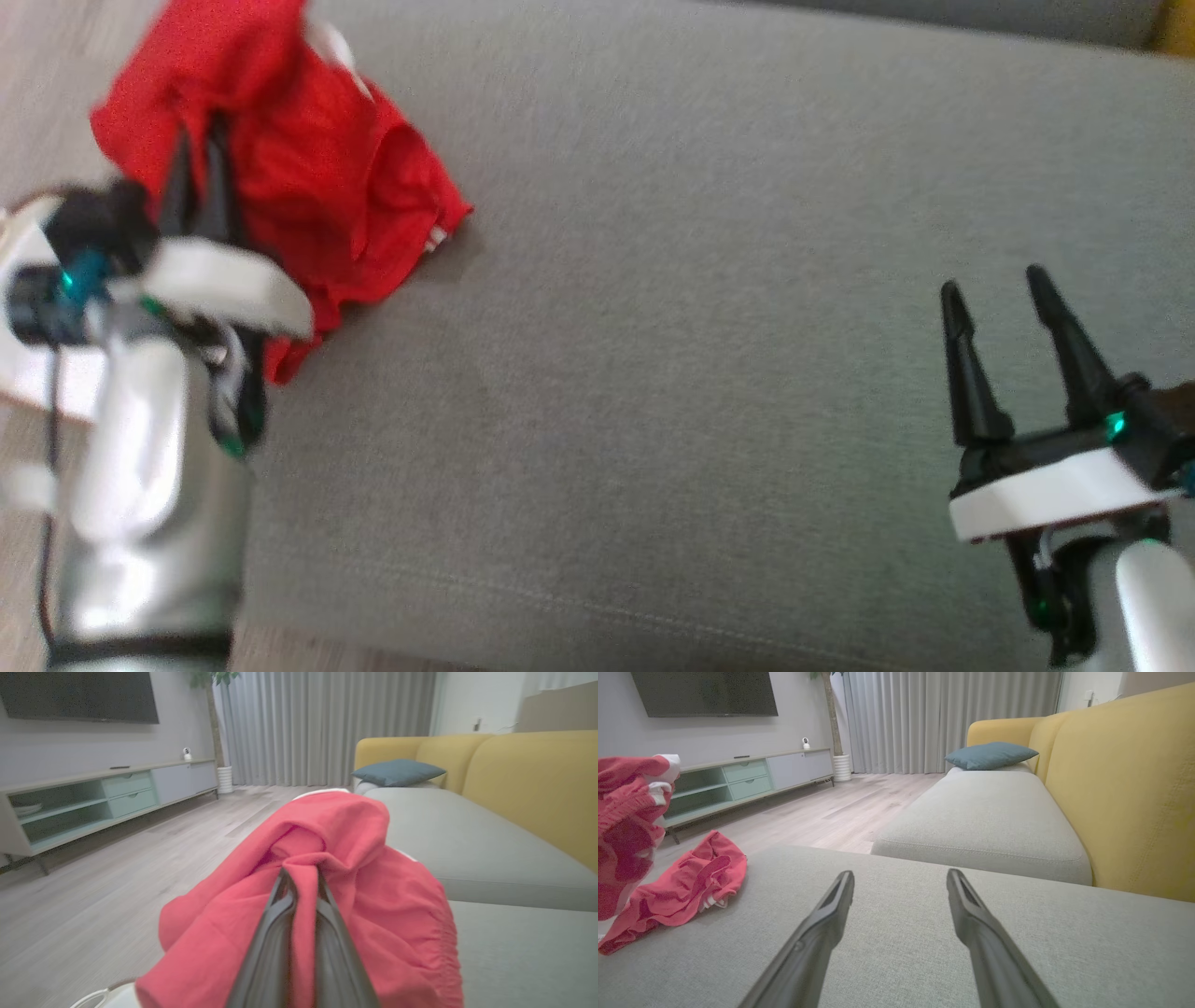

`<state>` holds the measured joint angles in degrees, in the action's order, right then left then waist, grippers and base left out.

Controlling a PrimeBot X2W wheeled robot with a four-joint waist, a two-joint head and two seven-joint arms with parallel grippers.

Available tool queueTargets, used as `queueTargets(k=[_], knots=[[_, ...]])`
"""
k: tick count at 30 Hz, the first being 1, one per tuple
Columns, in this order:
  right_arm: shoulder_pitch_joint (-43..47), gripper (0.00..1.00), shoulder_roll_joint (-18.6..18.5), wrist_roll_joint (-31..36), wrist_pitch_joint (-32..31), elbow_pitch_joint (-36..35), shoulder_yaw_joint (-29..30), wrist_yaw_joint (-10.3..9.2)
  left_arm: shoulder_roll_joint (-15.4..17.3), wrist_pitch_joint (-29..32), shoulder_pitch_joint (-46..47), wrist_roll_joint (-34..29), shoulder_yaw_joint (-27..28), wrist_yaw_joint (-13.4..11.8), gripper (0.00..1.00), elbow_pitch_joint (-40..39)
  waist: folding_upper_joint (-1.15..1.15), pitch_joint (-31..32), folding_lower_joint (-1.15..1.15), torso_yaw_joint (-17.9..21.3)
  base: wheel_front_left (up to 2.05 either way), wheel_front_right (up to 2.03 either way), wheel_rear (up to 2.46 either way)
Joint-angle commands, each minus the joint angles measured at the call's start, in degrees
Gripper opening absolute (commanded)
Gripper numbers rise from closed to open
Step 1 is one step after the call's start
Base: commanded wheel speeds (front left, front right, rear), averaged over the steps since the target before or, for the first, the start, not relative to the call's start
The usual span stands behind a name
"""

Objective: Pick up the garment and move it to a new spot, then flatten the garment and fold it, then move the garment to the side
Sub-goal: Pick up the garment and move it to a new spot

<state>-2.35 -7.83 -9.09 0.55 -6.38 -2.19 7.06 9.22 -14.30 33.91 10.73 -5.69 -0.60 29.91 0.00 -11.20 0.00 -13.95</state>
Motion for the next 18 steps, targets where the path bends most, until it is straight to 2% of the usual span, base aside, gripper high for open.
queueTargets(k=[1, 9, 14, 18], knots=[[0.1, 1.0, 0.4, -0.4, 0.6, -1.8, -1.6, 0.43, 1.5, 0.1, -2.1, -0.6, 0.4, -0.4, 0.0, -6.6, 0.0, 4.0, 0.0, 3.3, 0.0, 0.0, 0.0], [1.8, 1.0, 2.5, -0.5, 0.7, -2.6, -1.9, 0.43, -1.9, 7.9, -14.0, -0.9, -6.6, 0.5, 0.0, -23.6, 0.0, 5.5, 0.0, 10.7, 0.0, 0.0, 0.0], [1.2, 1.0, 2.9, -0.6, 0.5, -3.2, -2.3, 0.43, -4.1, 9.6, -15.5, 0.1, -10.9, 1.5, 0.0, -24.5, 0.0, 4.1, 0.0, 15.3, 0.0, 0.0, 0.0], [-0.2, 1.0, 2.9, -0.8, 0.8, -3.5, -2.8, 0.43, -5.6, 10.4, -13.9, 1.7, -15.2, 2.0, 0.0, -21.1, 0.0, 1.5, 0.0, 20.3, 0.0, 0.0, 0.0]])
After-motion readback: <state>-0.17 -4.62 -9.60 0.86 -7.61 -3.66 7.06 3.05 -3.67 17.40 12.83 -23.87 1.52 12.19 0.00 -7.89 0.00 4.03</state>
